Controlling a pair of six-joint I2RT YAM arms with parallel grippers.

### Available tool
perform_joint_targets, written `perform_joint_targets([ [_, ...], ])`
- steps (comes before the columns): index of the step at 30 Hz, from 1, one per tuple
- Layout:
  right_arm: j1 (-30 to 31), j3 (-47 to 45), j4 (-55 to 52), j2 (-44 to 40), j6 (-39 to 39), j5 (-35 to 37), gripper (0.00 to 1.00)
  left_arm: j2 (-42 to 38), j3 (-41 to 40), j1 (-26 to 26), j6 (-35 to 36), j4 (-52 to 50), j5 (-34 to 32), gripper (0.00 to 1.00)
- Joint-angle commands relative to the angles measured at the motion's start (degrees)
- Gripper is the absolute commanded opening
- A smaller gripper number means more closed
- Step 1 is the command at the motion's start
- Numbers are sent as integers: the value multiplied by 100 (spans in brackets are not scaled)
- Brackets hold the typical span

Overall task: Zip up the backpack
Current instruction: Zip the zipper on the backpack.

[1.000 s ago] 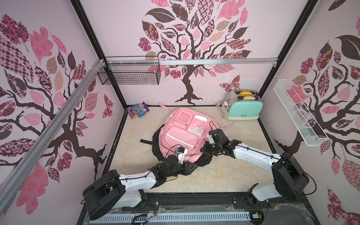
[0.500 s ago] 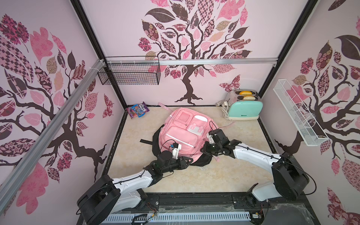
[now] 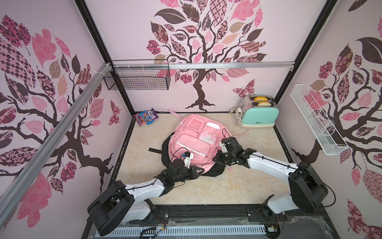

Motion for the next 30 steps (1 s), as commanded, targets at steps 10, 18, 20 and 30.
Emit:
perform_joint_targets([
  [10,-99,-226,263,-110,-188,305,0,25,220,48,25,-470,-250,0],
  [18,-318,-329,280,-117,-318,347,0,-434,602,44,535,-2356,-1003,0],
  [20,-345,-283,235,-111,-366,415,0,-431,728,43,644,-2674,-1128,0],
  [30,-400,232,363,53,-422,486,0,-120,966,48,792,-3167,-1195,0],
])
